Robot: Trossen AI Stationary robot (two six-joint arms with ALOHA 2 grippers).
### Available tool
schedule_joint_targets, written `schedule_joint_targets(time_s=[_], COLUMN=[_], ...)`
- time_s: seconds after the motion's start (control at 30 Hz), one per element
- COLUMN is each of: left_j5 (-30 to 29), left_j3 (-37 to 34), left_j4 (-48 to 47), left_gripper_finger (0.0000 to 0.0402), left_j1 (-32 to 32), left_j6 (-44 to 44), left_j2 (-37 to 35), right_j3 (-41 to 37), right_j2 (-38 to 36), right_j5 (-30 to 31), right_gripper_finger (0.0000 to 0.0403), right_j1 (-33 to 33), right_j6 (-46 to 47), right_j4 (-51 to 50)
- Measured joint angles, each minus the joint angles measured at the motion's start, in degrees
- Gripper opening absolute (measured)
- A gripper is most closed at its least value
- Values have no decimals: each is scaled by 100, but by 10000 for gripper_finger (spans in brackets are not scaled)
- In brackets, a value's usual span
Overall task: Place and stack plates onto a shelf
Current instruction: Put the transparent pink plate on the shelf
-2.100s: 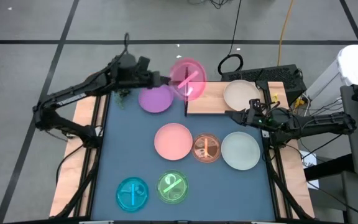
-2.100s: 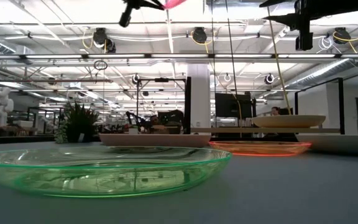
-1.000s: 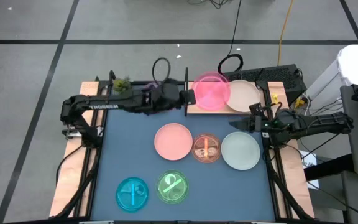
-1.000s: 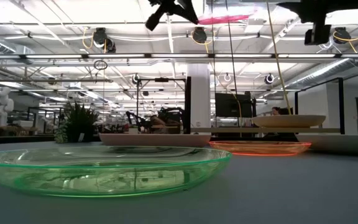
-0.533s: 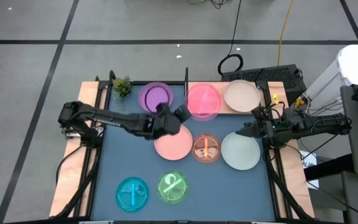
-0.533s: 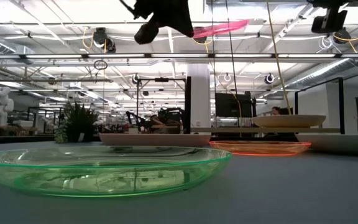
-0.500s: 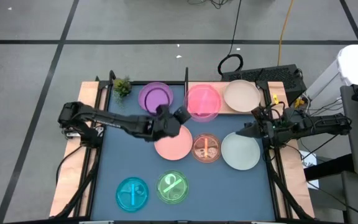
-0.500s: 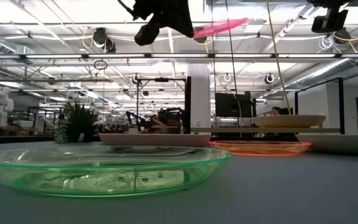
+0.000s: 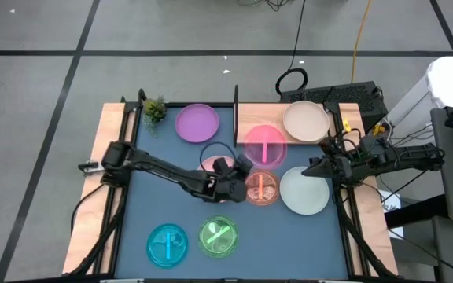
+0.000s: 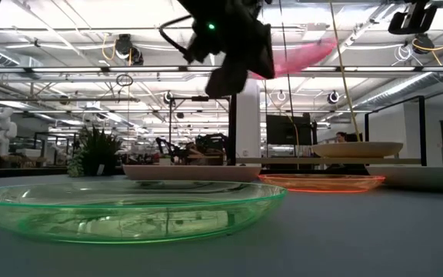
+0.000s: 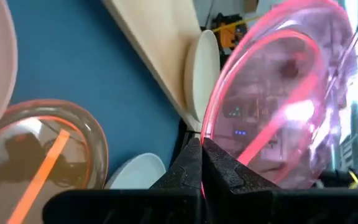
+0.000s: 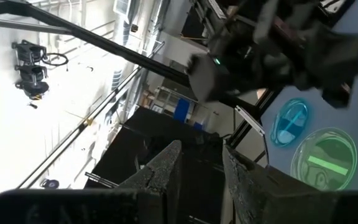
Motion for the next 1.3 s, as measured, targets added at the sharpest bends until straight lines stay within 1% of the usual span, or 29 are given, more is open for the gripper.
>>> schedule_joint_targets(time_s=[0.1, 0.3, 0.53, 0.7, 0.93, 1.13, 1.3], left_j5=[-11, -3, 205, 367, 494, 773, 974], left_j3=[238, 555, 557, 555, 555, 555, 555], left_j4=[-35, -32, -701, -771, -1004, -1404, -1424], left_gripper_finger=[0, 0, 0, 0, 0, 0, 0], left_j1=[30, 259, 655, 851, 896, 1136, 1274], left_j6=[-239, -315, -356, -315, -358, -357, -306], left_j2=[272, 561, 582, 582, 582, 582, 582], right_j3=[0, 0, 0, 0, 2, 0, 1], right_j2=[-7, -9, -10, -11, -11, -11, -11], right_j5=[-81, -148, -149, -149, -149, -149, -149], right_gripper_finger=[100, 100, 100, 100, 100, 100, 100], right_j1=[0, 0, 0, 0, 0, 0, 0], right_j6=[-7, -47, -66, -68, -93, -165, -208], right_j4=[39, 69, 389, 427, 404, 391, 389])
